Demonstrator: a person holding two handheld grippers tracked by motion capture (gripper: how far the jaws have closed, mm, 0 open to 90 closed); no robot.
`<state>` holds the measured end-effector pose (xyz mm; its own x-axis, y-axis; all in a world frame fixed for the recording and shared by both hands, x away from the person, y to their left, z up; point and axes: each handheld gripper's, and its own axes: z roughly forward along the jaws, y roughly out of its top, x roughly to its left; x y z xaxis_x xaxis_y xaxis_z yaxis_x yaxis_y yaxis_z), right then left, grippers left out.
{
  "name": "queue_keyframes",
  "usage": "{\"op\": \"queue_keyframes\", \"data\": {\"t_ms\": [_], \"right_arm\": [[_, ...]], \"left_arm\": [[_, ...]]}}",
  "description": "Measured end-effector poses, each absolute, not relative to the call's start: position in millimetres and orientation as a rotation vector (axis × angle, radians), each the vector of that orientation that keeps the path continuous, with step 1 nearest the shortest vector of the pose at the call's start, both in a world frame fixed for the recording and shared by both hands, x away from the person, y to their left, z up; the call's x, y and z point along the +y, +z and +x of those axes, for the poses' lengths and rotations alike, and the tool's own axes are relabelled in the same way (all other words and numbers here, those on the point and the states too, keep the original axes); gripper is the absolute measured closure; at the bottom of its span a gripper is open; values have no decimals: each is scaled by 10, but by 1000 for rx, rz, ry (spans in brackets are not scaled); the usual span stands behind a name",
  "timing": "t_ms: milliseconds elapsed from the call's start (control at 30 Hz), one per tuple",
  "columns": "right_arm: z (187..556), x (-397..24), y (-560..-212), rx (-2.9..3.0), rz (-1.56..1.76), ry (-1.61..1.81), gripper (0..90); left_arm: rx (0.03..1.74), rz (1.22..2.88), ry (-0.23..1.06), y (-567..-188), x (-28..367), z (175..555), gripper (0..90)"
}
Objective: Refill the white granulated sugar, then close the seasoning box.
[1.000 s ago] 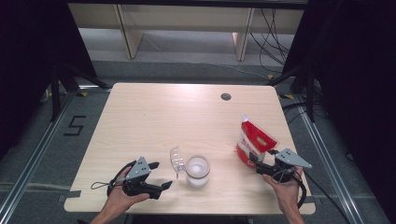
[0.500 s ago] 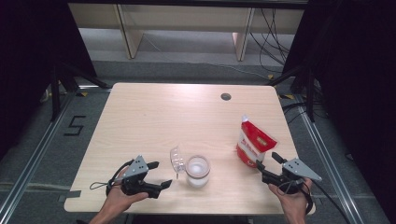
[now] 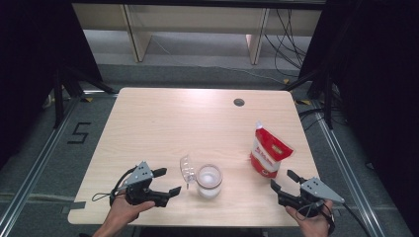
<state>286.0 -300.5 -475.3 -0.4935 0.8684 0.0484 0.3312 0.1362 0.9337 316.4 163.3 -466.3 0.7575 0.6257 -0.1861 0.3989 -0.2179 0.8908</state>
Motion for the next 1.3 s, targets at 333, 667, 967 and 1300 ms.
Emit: {"op": "queue_keyframes", "data": {"t_ms": [333, 667, 967, 1300], "right_arm": [[2697, -2844, -4767, 2001, 1080, 1322, 295], [2596, -2773, -4766, 2042, 1053, 1290, 300], [2589, -2742, -4778, 2076, 1011, 1277, 303], [2584, -2719, -4779, 2086, 1002, 1269, 308]], "left_arm": [[822, 1812, 278, -4569, 1666, 3146, 219], [801, 1826, 290, -4524, 1633, 3101, 482], [768, 1867, 299, -4518, 1572, 3082, 596], [652, 1888, 352, -4501, 1527, 3085, 876]]}}
